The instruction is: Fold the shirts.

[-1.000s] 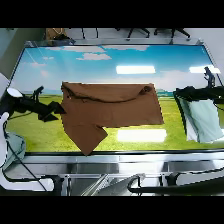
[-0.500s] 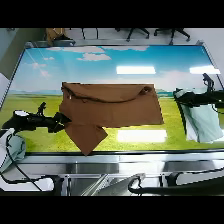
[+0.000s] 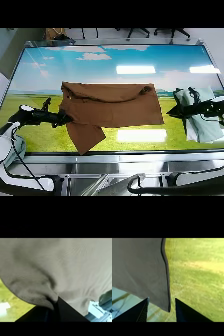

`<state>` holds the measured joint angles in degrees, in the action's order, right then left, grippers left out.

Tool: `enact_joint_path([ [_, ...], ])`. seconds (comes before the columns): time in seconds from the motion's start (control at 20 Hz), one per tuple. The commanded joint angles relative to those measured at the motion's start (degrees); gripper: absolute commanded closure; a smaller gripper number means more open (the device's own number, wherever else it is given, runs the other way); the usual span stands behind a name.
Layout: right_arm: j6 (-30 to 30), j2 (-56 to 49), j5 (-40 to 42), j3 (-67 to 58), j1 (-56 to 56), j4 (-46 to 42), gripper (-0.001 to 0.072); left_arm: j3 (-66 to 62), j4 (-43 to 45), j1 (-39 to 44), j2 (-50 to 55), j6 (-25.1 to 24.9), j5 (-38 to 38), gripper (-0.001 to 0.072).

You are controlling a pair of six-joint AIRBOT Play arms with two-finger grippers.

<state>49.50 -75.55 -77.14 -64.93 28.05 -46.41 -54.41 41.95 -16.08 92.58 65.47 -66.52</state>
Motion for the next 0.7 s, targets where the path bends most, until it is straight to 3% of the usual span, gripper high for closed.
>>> enact_joint_path([
  [0.0, 0.31, -3.15, 0.85, 1.44, -3.98, -1.66, 0.0328, -0.96, 0.48, 0.22, 0.13, -0.09, -2.1, 0.0601],
  [0.3, 0.85, -5.9, 3.19, 1.38, -9.27, -0.66, 0.0332, -0.98, 0.48, 0.2, 0.11, -0.11, -2.91, 0.0609],
  [0.4, -0.39, -5.88, 1.99, 1.33, -9.73, 2.19, 0.0568, -0.98, 0.39, 0.22, 0.11, -0.11, -3.02, 0.0643],
  [0.45, -1.11, -5.75, 1.16, 1.25, -9.68, 4.39, 0.0642, -0.98, 0.07, 0.2, -0.13, -0.35, -3.52, 0.0691],
  [0.5, -1.25, -5.05, 0.61, 0.94, -9.57, 5.99, 0.0692, -0.98, -0.07, 0.2, -0.94, -0.52, -4.26, 0.0691],
  [0.65, -1.29, 0.81, -1.03, -2.64, -9.44, 9.35, 0.0693, -2.29, -0.17, -0.39, -8.66, -0.74, -6.62, 0.0692],
])
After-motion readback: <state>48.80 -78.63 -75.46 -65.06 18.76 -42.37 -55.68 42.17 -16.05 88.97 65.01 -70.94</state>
